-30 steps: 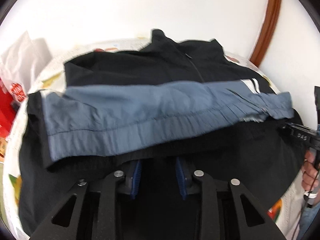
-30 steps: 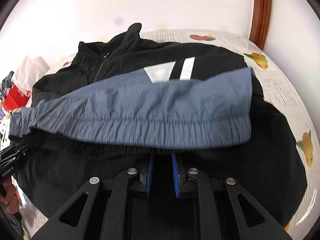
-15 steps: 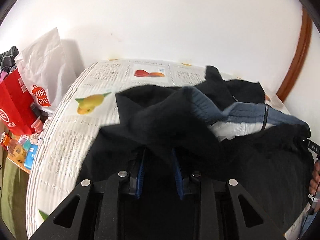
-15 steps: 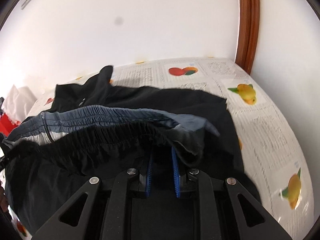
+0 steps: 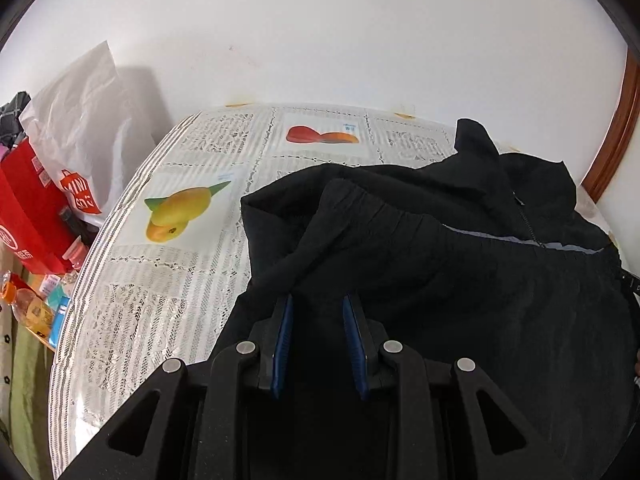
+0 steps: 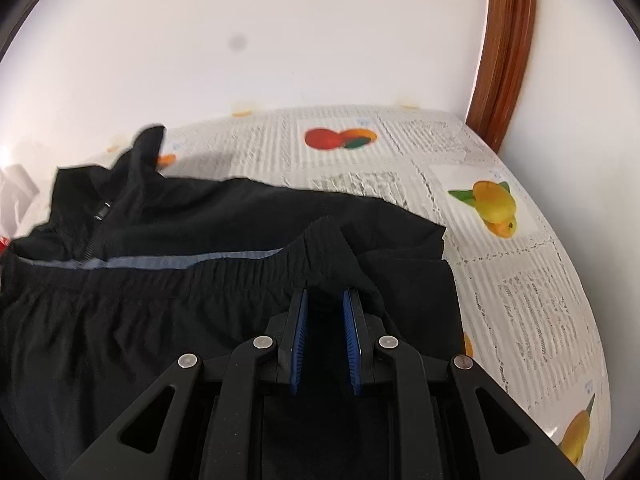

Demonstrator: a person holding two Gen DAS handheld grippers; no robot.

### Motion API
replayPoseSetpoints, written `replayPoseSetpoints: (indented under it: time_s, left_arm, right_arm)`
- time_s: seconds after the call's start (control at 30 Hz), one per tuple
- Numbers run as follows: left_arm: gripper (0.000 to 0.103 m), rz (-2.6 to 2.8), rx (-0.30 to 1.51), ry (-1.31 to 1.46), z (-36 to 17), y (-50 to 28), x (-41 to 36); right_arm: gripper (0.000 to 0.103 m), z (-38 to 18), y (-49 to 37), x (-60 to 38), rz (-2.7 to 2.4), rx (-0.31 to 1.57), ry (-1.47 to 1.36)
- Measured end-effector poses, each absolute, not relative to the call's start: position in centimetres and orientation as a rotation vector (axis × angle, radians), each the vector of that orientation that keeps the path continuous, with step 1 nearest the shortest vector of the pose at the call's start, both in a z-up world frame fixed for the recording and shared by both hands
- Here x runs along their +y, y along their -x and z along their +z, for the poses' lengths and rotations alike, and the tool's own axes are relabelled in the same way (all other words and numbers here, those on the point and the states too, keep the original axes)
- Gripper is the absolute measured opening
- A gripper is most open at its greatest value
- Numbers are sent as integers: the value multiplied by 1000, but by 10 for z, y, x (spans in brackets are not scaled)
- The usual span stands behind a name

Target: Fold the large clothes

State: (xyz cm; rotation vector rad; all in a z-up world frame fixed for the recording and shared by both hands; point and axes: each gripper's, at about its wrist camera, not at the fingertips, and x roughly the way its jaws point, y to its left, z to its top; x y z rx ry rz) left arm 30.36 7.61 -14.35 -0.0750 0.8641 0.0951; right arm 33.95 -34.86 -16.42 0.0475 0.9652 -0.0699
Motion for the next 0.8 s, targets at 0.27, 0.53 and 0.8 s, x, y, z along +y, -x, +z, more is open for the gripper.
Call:
replayPoseSetpoints:
  time_s: [0.27,0.53,0.8]
  left_arm:
    - [26,104,866,54,-147,-305,68]
    - [26,98,870,55,-151,-309,43]
    - [26,87,875,55,-155,-320,11]
  right_arm:
    - [18,-172,-341,-355,-66,958,-45]
    - [18,-173,-346,-374,-65,961,-17]
    - [18,-173,-349,-414,-62,959,-43]
